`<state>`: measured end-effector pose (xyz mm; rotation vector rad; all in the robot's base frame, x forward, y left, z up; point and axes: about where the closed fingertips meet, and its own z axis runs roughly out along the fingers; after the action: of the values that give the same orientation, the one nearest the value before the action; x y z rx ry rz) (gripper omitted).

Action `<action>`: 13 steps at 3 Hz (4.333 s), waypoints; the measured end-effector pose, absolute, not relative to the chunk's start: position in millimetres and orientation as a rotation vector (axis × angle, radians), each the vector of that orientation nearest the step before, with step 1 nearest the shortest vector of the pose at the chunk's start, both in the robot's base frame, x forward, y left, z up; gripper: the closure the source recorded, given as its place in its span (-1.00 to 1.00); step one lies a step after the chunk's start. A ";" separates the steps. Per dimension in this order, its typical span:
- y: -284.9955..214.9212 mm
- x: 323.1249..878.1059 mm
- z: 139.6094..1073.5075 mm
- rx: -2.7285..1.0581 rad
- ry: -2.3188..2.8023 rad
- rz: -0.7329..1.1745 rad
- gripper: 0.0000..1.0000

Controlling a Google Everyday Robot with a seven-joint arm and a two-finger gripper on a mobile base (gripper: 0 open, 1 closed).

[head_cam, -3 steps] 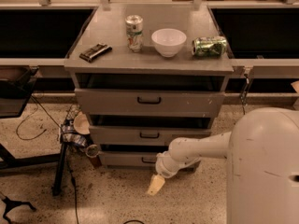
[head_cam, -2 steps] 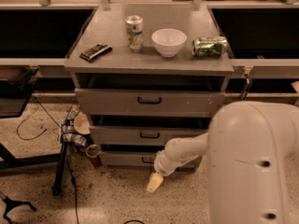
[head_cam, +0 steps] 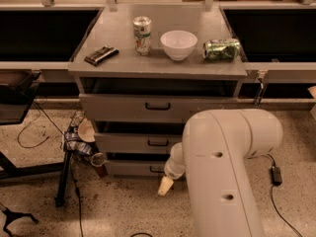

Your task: Open bottom drawer

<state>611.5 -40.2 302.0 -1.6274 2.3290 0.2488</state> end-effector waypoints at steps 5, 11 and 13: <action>-123.6 646.4 227.6 -1.102 2.720 0.432 -1.00; -132.8 647.4 238.5 -0.634 2.446 0.812 -1.00; -124.6 654.5 254.5 -0.539 2.329 0.856 -1.00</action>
Offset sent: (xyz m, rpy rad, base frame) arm 0.0679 -0.0305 -0.0666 -0.0171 0.0911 -0.1758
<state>654.5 -124.6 254.5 -0.5387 2.3290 0.8561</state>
